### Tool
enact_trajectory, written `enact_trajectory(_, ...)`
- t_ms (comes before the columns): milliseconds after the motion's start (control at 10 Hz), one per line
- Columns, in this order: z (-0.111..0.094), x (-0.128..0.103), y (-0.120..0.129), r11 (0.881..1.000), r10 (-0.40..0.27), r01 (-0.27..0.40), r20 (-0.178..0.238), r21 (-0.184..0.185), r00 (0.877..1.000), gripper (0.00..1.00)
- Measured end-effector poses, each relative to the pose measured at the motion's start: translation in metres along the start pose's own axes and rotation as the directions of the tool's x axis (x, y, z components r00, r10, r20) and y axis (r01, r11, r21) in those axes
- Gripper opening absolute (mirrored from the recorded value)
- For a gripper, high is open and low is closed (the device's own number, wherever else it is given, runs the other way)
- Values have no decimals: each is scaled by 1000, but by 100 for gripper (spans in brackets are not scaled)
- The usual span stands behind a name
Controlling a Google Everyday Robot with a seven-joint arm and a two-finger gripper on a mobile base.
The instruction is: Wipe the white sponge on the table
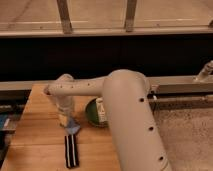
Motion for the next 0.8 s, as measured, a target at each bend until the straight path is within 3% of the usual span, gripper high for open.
enact_trajectory(400, -23, -22, -8, 997, -58, 57, 22, 51, 998, 0)
enact_trajectory(800, -33, -33, -20, 994, -78, 75, 37, 75, 996, 0)
